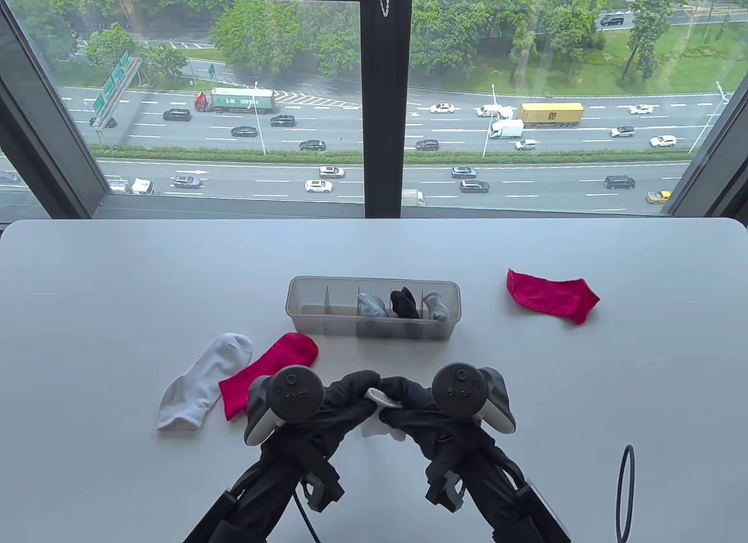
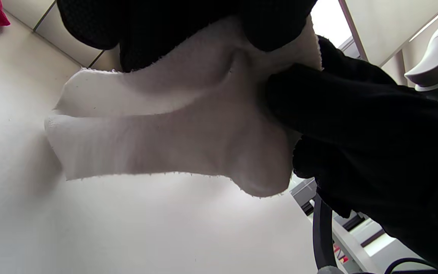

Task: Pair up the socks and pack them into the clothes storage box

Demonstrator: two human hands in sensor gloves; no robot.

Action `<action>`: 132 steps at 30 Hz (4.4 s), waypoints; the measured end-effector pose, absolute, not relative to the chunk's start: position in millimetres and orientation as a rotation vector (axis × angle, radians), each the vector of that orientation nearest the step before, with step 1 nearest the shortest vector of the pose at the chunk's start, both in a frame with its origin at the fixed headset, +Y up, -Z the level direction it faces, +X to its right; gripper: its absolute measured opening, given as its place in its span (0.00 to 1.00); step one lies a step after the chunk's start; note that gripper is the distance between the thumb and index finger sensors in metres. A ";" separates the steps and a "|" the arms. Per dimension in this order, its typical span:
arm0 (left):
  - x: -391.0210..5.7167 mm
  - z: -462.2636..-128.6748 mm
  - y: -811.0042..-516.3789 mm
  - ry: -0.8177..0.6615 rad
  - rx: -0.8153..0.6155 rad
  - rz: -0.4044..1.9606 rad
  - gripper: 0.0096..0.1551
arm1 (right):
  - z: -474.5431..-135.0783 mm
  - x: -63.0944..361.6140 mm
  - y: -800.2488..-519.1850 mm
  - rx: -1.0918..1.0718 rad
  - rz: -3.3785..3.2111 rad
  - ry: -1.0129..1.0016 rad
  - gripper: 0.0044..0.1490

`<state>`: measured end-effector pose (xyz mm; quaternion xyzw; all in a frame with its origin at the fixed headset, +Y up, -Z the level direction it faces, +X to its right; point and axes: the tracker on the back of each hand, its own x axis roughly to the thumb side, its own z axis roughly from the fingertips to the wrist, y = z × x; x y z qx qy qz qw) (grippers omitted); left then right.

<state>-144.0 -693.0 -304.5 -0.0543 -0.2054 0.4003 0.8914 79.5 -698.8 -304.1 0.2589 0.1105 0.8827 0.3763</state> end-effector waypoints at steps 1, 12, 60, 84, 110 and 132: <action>-148.2 -305.4 -692.3 -0.434 -0.139 0.870 0.21 | -304.5 83.6 -697.2 0.648 2.264 0.249 0.32; -133.7 -309.7 -741.5 -0.329 -0.453 0.421 0.43 | -321.9 99.2 -741.2 0.378 2.608 0.424 0.42; -146.2 -297.8 -672.0 -0.305 -0.310 0.939 0.28 | -282.0 60.2 -694.6 0.570 2.384 -0.118 0.36; -105.7 -318.5 -767.7 -0.195 -0.644 0.495 0.24 | -320.8 48.9 -762.0 0.239 3.004 0.697 0.42; -159.7 -325.2 -722.4 -0.359 -0.333 1.294 0.23 | -301.8 87.7 -690.1 0.654 1.984 0.263 0.24; -137.8 -304.1 -694.0 -0.547 -0.222 1.187 0.23 | -308.3 103.1 -687.3 0.689 2.281 0.264 0.58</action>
